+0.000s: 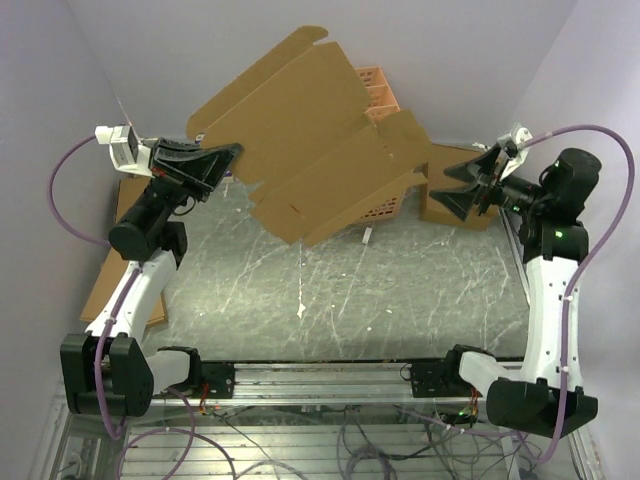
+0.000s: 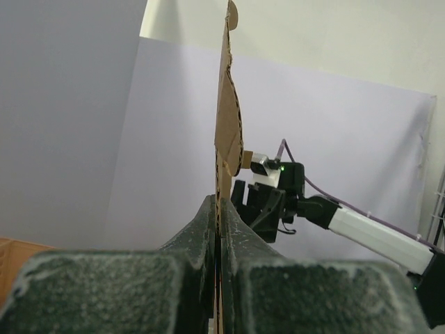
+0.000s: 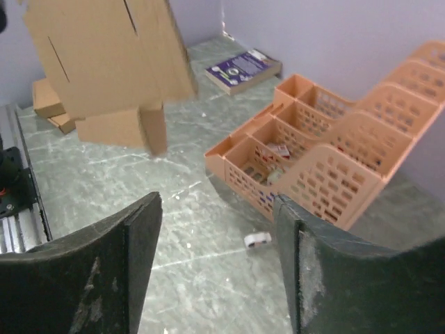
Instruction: Fold the paper box
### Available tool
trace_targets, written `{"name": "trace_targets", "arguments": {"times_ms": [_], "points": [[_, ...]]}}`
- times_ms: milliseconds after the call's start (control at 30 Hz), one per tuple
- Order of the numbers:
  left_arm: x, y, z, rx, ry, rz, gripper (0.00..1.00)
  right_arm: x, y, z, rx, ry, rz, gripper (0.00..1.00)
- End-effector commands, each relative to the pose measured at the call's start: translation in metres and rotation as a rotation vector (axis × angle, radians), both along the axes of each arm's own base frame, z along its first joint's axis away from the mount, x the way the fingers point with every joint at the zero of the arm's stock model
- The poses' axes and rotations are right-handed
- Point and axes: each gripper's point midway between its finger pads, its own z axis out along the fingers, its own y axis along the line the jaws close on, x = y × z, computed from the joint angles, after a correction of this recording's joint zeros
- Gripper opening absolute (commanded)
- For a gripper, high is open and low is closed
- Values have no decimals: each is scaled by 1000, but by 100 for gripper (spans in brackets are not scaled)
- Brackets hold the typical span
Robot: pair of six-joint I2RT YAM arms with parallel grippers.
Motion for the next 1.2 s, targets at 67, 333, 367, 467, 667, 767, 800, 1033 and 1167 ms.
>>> {"name": "trace_targets", "arguments": {"times_ms": [67,333,367,467,667,767,800,1033,1167], "points": [[-45,21,49,-141,-294,59,7,-1,-3,-15,117,121,22,49],[-53,27,64,-190,-295,60,7,19,-5,39,445,230,-32,38],[-55,27,65,-192,-296,54,7,19,-5,48,486,227,-14,38],[-57,28,67,-199,-294,47,7,13,-2,66,629,301,81,41],[-59,31,69,-233,-294,17,7,12,-4,87,754,348,177,49],[-57,31,68,-234,-286,11,7,5,0,98,774,354,233,52],[-56,31,67,-238,-282,11,7,3,1,99,777,358,239,53],[-53,31,67,-238,-271,1,7,-1,35,99,737,395,311,56],[-55,31,66,-237,-271,-1,7,-1,39,105,747,401,361,56]]}}
